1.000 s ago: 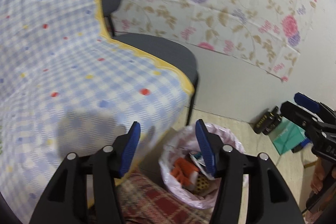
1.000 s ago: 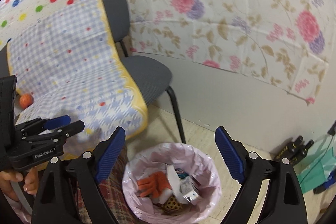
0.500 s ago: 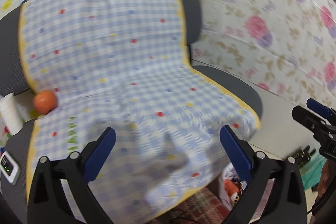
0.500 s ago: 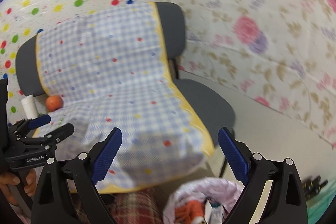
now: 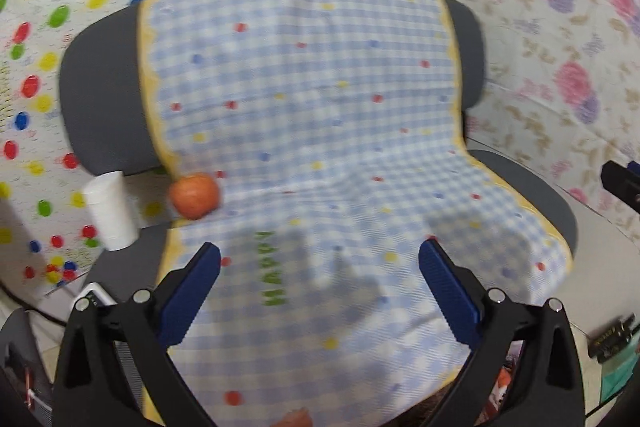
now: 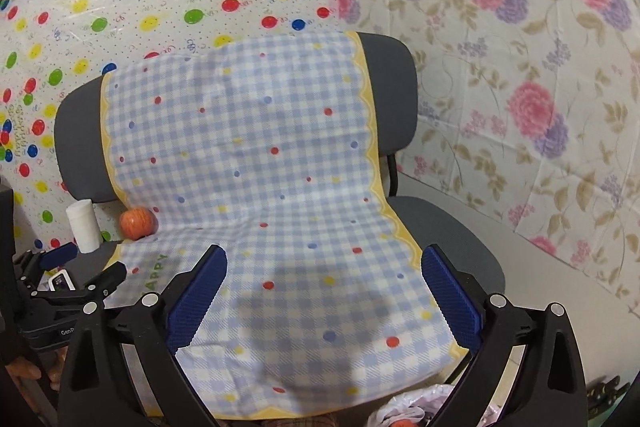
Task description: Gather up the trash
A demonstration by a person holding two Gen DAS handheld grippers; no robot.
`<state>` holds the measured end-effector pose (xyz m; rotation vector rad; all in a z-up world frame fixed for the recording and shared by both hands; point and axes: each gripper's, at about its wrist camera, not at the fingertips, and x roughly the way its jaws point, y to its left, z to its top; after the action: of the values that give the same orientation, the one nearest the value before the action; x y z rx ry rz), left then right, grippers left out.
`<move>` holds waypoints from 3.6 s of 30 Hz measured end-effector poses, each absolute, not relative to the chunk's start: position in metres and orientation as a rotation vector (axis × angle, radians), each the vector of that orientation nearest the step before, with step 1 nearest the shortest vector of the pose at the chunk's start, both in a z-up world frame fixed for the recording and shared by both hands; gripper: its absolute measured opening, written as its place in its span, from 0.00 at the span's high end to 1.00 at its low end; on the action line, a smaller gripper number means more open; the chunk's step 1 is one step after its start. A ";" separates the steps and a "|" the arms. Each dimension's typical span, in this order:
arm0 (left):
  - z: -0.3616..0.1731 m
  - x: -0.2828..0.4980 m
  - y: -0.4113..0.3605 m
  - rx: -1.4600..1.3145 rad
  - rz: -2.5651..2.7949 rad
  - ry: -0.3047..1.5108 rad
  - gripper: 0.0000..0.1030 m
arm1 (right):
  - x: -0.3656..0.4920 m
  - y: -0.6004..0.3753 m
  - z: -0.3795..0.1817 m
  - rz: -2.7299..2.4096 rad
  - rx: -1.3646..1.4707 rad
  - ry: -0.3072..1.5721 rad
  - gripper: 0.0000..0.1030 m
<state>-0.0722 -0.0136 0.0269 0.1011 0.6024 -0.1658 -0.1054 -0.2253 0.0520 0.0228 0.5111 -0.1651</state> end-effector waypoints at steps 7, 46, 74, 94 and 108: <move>0.038 -0.056 0.013 0.066 -0.076 0.603 0.07 | -0.090 -0.208 0.059 -0.121 0.003 0.509 0.06; 0.035 -0.041 0.035 0.019 -0.030 0.635 0.07 | -0.083 -0.209 0.042 -0.094 0.022 0.546 0.06; 0.035 -0.045 0.037 0.013 -0.022 0.635 0.07 | -0.084 -0.205 0.039 -0.094 0.022 0.551 0.06; 0.034 -0.044 0.042 0.008 -0.018 0.637 0.07 | -0.083 -0.205 0.038 -0.090 0.021 0.553 0.06; 0.034 -0.044 0.044 0.012 -0.023 0.632 0.07 | -0.085 -0.206 0.037 -0.086 0.021 0.555 0.06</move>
<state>-0.0439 0.0438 0.0340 0.0124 0.6325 -0.0230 -0.0845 -0.2062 0.0374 0.0210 0.5546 -0.0861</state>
